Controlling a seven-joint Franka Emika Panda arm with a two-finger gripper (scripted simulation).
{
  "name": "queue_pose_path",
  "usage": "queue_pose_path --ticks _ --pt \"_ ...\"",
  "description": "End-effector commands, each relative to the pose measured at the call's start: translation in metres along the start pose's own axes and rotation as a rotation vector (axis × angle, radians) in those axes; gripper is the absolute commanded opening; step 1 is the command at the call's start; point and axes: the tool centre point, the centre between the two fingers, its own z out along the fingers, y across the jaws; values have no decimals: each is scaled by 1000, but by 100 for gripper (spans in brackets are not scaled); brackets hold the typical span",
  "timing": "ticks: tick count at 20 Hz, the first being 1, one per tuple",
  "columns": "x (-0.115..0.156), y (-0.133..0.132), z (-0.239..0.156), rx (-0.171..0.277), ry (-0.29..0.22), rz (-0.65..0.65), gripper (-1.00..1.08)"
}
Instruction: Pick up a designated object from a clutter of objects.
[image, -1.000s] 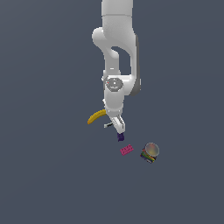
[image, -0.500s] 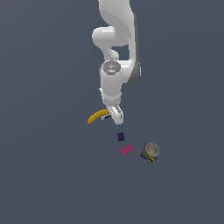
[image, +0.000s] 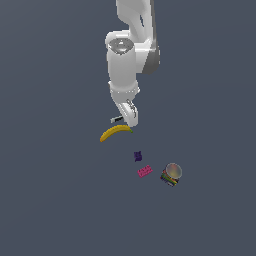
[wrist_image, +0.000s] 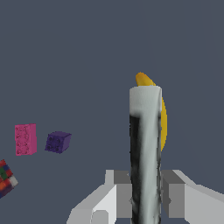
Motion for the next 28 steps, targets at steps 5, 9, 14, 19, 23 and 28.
queue_pose_path --ticks 5,9,14,19,23,28 --pt "6 14 -58 -1 1 0 -100" --pt "9 22 -94 -1 1 0 -100" --pt "14 31 -135 -1 1 0 -100" --pt "17 37 -166 -1 1 0 -100" --pt "20 40 -184 -1 1 0 -100" --pt "21 42 -195 -1 1 0 -100"
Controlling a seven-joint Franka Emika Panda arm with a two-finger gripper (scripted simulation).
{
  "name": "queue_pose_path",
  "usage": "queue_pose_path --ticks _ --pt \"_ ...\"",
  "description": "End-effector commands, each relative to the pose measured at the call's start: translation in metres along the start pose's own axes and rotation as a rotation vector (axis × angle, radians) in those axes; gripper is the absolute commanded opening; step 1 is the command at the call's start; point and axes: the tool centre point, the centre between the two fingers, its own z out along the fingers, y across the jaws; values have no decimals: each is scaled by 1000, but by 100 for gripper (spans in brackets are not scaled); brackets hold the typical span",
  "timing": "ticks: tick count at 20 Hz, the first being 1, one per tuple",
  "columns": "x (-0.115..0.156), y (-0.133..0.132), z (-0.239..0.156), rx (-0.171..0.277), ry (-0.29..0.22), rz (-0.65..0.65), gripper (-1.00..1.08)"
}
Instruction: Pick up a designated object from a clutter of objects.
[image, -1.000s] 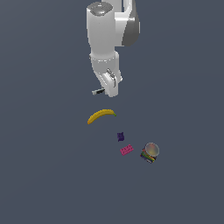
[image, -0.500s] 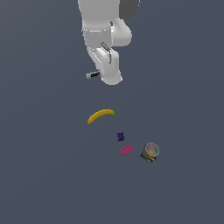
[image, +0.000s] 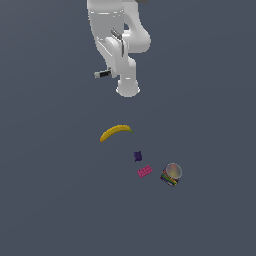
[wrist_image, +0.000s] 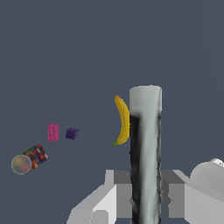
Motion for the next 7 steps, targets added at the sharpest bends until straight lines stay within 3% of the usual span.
queue_pose_path --ticks 1,7 --pt "1 1 -4 -1 0 0 -100" --pt "1 -1 -2 -1 0 -1 -100"
